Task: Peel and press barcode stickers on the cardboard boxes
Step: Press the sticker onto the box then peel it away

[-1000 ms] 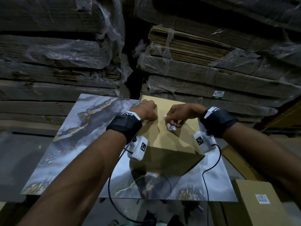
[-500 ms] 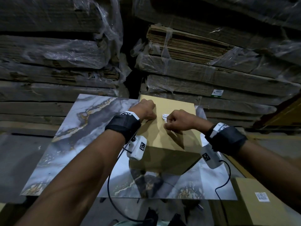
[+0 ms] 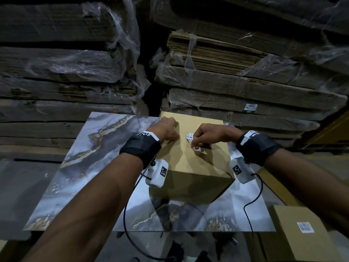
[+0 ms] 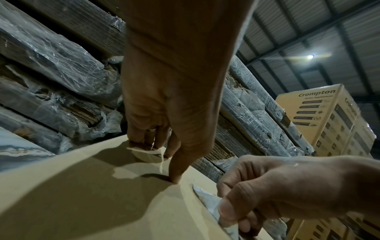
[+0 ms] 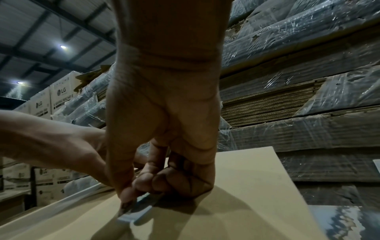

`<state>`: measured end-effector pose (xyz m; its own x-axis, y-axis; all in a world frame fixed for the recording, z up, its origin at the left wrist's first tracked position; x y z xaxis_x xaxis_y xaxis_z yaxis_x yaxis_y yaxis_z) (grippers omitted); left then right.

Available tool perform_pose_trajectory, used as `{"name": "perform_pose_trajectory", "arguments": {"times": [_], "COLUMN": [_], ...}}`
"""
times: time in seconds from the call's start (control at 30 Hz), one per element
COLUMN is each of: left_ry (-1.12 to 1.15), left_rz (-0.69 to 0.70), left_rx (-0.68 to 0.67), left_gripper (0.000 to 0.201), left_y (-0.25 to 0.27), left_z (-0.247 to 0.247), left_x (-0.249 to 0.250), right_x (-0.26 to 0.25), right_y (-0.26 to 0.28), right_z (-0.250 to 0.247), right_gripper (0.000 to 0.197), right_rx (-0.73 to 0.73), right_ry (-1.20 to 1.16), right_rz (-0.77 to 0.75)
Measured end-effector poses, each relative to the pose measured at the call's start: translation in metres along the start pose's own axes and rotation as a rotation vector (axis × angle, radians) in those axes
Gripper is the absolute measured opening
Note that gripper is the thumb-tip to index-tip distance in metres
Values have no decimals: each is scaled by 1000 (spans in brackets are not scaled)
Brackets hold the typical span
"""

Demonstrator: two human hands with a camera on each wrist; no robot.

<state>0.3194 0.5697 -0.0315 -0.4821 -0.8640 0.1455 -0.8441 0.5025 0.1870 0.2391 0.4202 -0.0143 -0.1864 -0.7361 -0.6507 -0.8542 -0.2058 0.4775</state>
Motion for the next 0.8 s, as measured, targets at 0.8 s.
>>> {"name": "perform_pose_trajectory", "arguments": {"times": [0.8], "left_ry": [-18], "left_rz": [2], "left_rx": [-56], "left_gripper": [36], "left_y": [6], "left_z": [-6], "left_x": [6], "right_x": [9], "right_y": [7], "right_z": [13], "right_gripper": [63], "right_rx": [521], "right_ry": [268], "right_rz": [-157]}}
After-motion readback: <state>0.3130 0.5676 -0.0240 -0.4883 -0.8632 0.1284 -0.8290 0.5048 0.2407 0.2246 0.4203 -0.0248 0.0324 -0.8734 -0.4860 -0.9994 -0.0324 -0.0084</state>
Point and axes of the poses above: each hand's wrist, its own y-axis away from the middle knuckle, its own z-axis out of the palm, x = y × z, the point moved 5 cm from there along -y, towards the middle knuckle, and after that the axes turned 9 degrees about -y, right-handed, at the moved point
